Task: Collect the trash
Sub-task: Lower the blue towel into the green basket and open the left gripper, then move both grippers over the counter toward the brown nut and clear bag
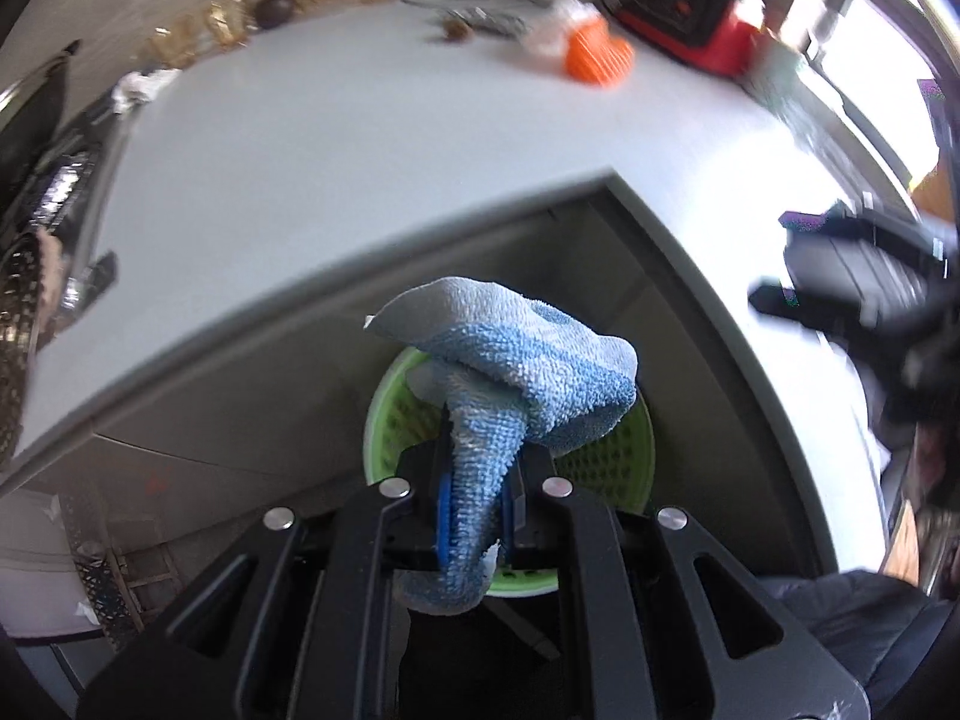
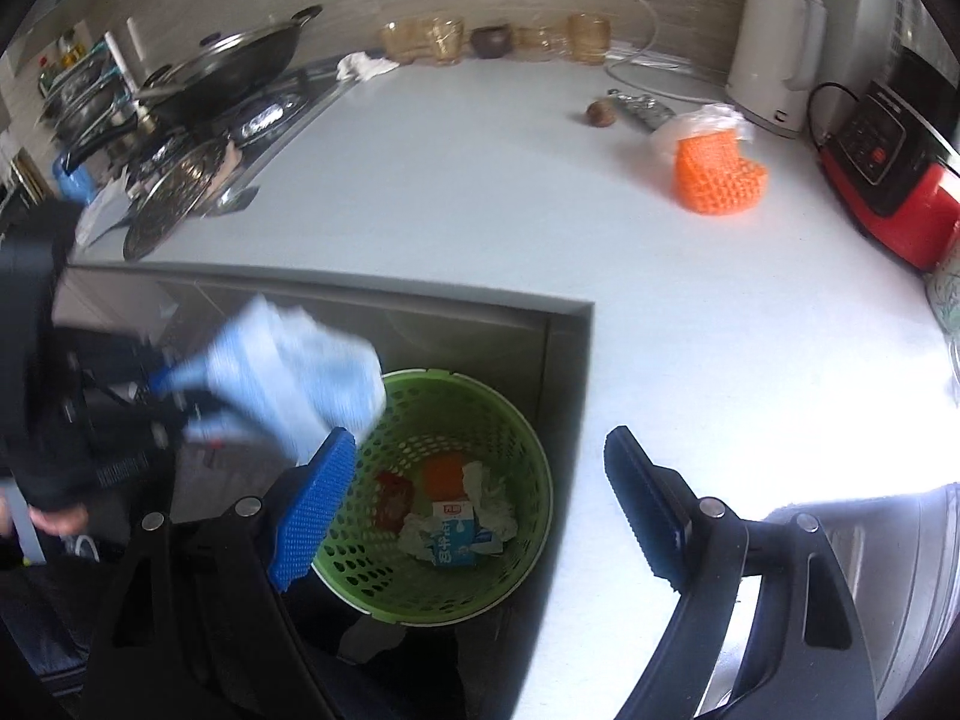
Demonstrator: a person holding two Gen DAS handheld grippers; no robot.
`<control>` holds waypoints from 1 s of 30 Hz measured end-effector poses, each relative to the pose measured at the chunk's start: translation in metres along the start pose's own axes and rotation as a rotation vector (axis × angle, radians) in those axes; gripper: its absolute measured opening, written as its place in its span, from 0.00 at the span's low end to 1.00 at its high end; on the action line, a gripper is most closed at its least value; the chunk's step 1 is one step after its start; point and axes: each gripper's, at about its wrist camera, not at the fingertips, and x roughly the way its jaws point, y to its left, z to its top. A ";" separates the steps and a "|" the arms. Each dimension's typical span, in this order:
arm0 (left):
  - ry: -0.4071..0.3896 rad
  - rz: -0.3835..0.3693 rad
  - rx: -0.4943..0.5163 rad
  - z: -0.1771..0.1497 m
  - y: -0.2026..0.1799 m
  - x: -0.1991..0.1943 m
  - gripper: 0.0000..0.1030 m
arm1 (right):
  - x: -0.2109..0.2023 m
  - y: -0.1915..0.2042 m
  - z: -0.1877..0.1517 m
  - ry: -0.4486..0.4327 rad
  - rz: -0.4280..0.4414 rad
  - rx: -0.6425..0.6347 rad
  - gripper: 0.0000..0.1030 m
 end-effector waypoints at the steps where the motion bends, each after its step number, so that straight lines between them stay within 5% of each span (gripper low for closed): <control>1: 0.033 -0.015 0.017 -0.002 -0.006 0.006 0.23 | -0.001 -0.001 -0.001 -0.003 0.001 0.003 0.82; 2: 0.058 -0.018 0.028 -0.004 -0.010 0.011 0.33 | -0.002 -0.001 -0.001 -0.005 0.003 0.006 0.82; 3: 0.081 -0.010 0.033 -0.006 -0.015 0.016 0.60 | -0.002 -0.002 -0.001 -0.008 0.003 0.006 0.82; 5: 0.082 0.019 0.037 -0.009 -0.020 0.019 0.80 | -0.002 -0.003 -0.001 -0.011 0.003 0.007 0.82; 30: -0.039 0.040 -0.007 0.047 -0.010 -0.006 0.85 | -0.012 -0.019 0.021 -0.087 -0.020 0.066 0.82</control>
